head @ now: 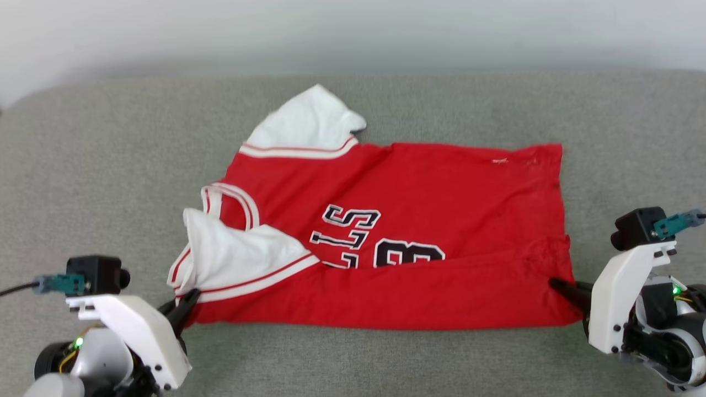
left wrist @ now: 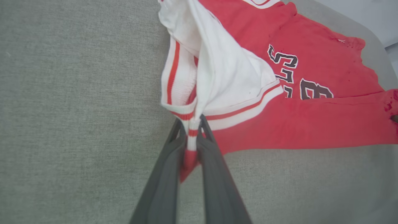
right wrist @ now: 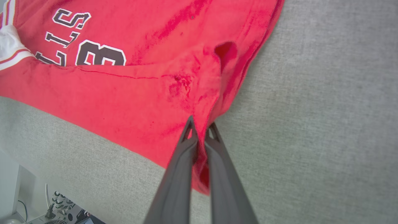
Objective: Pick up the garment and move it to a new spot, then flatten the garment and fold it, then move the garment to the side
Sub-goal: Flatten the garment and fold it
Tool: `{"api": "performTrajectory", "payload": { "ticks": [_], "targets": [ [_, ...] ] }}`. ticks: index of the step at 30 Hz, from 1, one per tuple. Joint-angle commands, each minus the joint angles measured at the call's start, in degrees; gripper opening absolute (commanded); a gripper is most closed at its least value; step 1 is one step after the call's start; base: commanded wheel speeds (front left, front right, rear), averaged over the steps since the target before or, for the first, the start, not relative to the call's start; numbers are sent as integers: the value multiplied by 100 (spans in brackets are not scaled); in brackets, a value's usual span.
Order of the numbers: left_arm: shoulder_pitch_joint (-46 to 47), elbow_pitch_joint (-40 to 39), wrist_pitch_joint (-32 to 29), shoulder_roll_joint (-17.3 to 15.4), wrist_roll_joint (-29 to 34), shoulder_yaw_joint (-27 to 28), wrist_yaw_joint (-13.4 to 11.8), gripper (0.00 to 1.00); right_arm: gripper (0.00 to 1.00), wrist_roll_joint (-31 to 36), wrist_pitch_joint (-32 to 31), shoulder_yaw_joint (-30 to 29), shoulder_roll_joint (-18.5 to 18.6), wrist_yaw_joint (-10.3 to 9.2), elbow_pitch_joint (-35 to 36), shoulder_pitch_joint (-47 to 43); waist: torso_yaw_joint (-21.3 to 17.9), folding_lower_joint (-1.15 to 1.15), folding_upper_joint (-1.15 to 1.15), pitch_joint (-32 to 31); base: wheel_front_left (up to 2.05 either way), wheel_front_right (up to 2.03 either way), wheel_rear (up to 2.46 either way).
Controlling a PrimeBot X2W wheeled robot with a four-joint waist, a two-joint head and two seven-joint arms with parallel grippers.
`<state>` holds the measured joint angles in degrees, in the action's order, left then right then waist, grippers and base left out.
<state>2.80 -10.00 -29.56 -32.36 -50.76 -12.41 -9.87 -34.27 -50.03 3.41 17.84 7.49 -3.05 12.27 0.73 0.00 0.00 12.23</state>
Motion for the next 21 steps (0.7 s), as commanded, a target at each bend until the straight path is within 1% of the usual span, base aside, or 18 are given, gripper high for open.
{"api": "performTrajectory", "payload": {
  "ticks": [1, 6, 10, 13, 15, 16, 17, 18, 19, 21],
  "targets": [
    [-128, -31, 36, -25, -36, 31, -40, 0, 0, -31, 1, 28, 37, 0, 59, -71, -18, 0, 0, -220, 0, 0, 0],
    [-572, -150, 54, -53, -66, 79, -171, 0, 0, -63, -82, 59, 51, 0, 209, -371, -5, 0, 0, -622, 0, 0, 0],
    [-1002, -243, -9, -54, -169, 108, -288, 0, 0, -39, -230, -14, 17, 0, 347, -750, -2, 0, 0, -814, 0, 0, 0],
    [-1205, -182, -62, 15, -268, 54, -306, 0, 0, -3, -284, -120, -78, 0, 373, -1029, -4, 0, 0, -844, 0, 0, 0],
    [-1226, -63, -10, 154, -364, 43, -311, 0, 0, 16, -210, -163, -139, 0, 348, -1175, -3, 0, 0, -836, 0, 0, 0],
    [-1213, 15, -32, 208, -425, 6, -274, 28, 11, -10, -154, -174, -197, 0, 311, -1234, -8, 0, 0, -812, 0, 0, 0],
    [-1181, 101, -56, 249, -461, -14, -234, 64, 27, 23, -110, -164, -206, 0, 250, -1286, -16, 0, 0, -794, 0, 0, 0],
    [-1118, 172, -32, 274, -467, -22, -211, 100, 70, 24, -13, -145, -226, 0, 231, -1307, -30, 0, 0, -780, 0, 0, 0],
    [-1049, 228, 33, 324, -481, -2, -182, 100, 100, -6, 96, -128, -257, 0, 212, -1305, -46, 0, 0, -766, 0, 0, 0],
    [-981, 334, 129, 337, -444, 19, -134, 100, 100, 4, 312, -86, -239, 0, 171, -1313, -90, 0, 0, -760, 0, 0, 0]
  ]
}}
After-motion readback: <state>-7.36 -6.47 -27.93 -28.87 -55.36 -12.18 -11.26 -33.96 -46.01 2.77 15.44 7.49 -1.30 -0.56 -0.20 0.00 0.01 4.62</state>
